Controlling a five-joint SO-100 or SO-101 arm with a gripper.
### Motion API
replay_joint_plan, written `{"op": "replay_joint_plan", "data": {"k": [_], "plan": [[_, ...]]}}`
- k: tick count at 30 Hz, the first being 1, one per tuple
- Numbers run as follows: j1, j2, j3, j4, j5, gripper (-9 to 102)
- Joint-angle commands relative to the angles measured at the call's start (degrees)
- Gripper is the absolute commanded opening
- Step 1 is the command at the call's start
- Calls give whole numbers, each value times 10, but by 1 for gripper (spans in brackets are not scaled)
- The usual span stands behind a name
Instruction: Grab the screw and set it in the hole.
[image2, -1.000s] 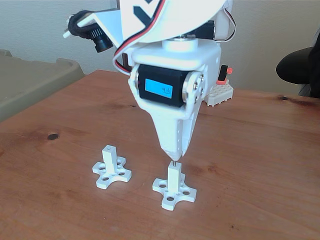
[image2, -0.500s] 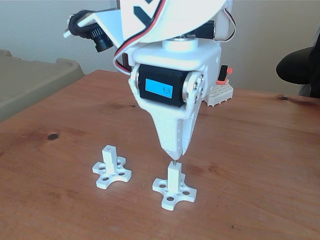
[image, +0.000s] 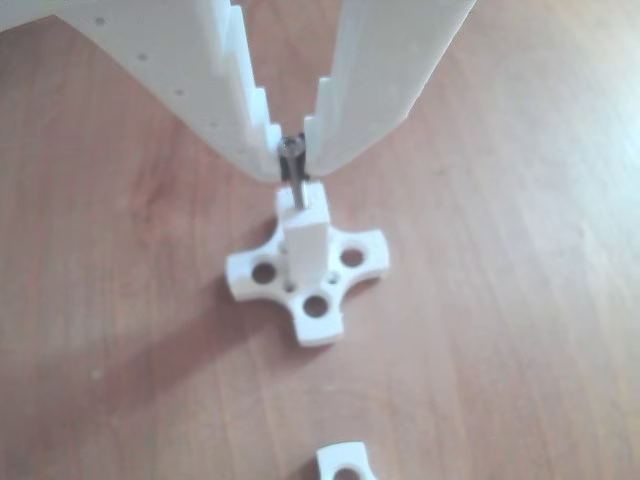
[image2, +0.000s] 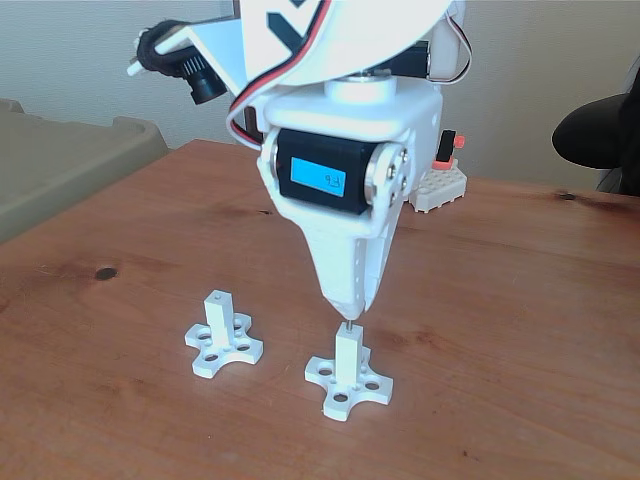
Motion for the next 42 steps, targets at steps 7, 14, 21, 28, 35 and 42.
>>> {"op": "replay_joint_plan", "data": {"k": [7,14,21,28,35,42], "plan": [[-8,47,-18,0,-1,-4],[-11,47,-18,6,0,-4],[-15,46,-18,10,1,-4],[-12,42,-18,8,-1,-4],[-10,42,-17,4,-3,-4],[-6,42,-13,-3,-4,-4]]}}
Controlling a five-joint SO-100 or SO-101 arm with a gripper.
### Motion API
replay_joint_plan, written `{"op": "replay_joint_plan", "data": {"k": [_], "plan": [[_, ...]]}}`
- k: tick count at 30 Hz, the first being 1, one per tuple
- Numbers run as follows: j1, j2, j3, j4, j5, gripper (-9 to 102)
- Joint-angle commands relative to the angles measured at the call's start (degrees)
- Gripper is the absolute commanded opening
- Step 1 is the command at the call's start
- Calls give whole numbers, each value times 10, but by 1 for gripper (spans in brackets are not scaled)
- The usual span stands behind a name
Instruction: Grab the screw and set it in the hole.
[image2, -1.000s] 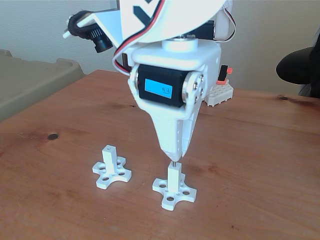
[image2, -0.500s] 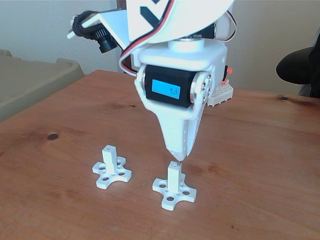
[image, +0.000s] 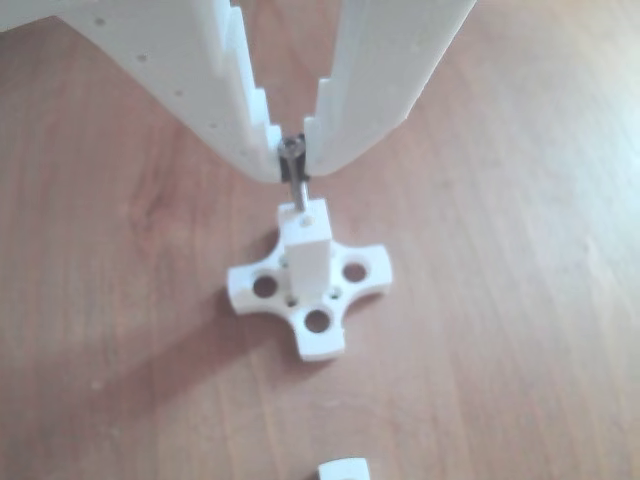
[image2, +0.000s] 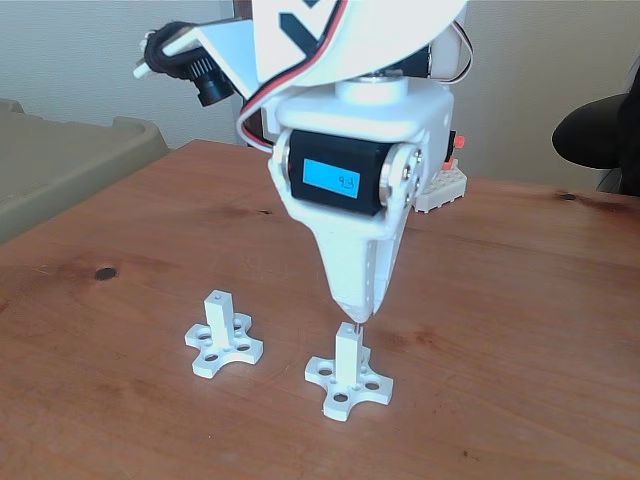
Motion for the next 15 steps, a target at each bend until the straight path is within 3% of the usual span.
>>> {"op": "replay_joint_plan", "data": {"k": [1,15], "plan": [[4,42,-11,-6,-4,-4],[11,47,-5,-6,-10,-4]]}}
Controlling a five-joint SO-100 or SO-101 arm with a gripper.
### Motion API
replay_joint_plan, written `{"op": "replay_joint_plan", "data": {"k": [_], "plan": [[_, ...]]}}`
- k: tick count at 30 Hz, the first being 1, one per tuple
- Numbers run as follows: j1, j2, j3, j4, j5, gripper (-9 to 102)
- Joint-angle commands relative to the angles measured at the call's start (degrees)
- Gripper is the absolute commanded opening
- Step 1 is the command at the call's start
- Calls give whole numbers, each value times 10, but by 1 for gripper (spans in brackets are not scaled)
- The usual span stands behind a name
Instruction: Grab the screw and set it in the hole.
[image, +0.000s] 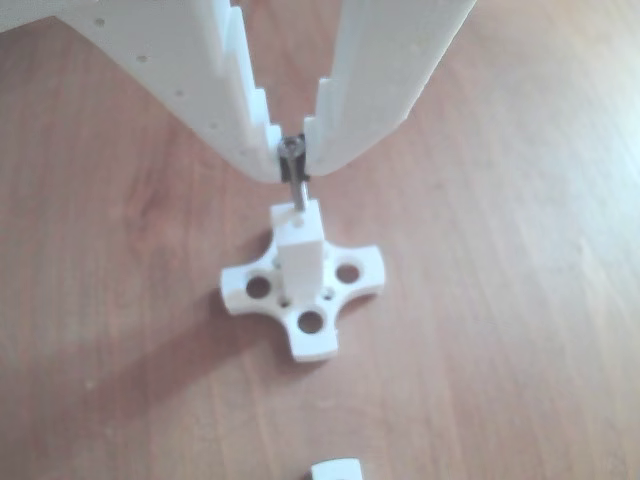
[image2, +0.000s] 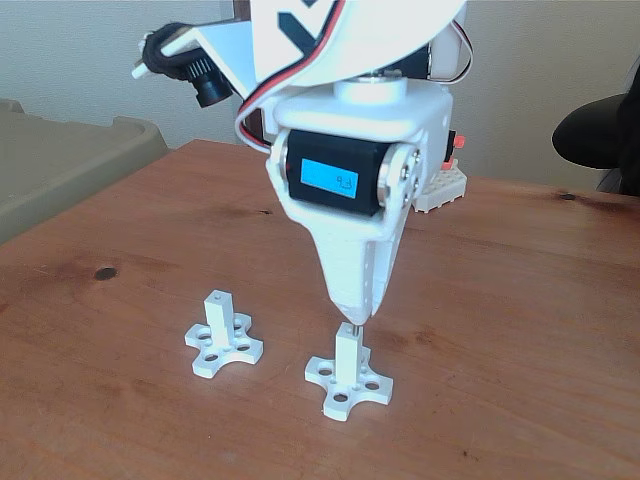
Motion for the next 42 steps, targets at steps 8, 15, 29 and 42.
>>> {"op": "replay_joint_plan", "data": {"k": [8,15,29,42], "plan": [[4,49,-3,1,-12,-4],[0,49,-4,3,-11,-4],[0,45,-4,3,-12,-4],[6,49,-2,1,-16,-4]]}}
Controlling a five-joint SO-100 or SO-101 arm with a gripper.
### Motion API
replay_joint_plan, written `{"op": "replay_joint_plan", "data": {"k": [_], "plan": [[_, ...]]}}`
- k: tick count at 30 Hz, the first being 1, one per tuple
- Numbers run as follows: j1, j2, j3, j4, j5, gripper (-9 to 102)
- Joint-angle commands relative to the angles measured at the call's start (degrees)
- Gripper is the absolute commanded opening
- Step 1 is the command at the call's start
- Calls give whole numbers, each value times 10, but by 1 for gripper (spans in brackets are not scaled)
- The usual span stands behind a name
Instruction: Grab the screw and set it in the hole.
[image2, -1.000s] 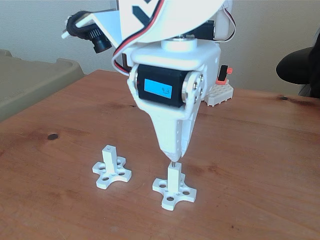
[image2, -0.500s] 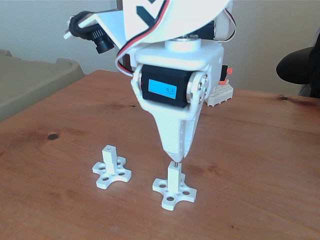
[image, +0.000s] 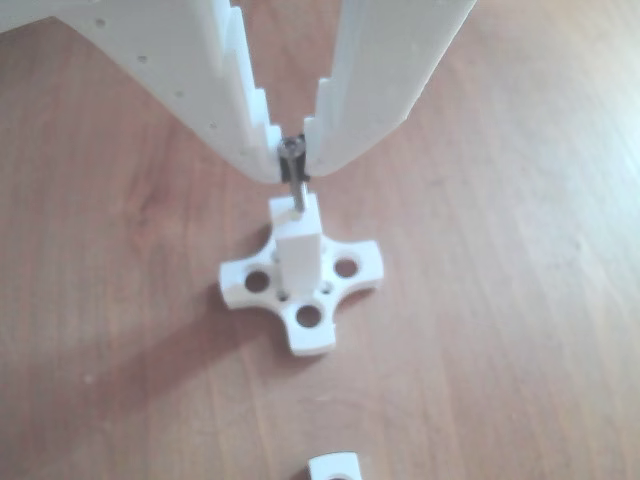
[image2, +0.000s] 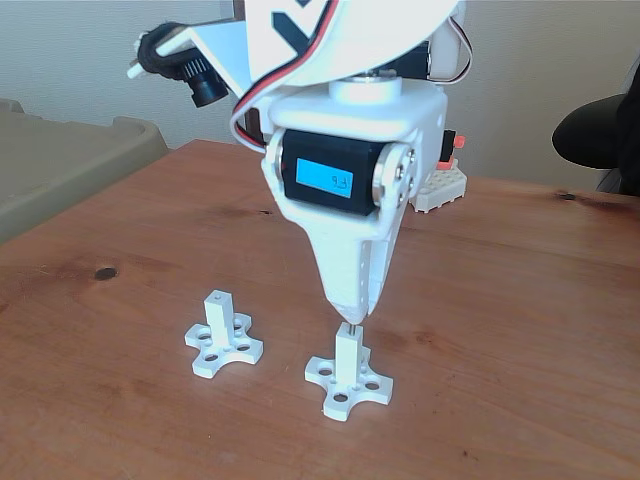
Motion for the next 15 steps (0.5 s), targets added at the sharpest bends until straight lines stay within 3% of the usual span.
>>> {"op": "replay_joint_plan", "data": {"k": [1,15], "plan": [[4,49,-2,1,-9,-4],[8,51,-2,3,-11,-4]]}}
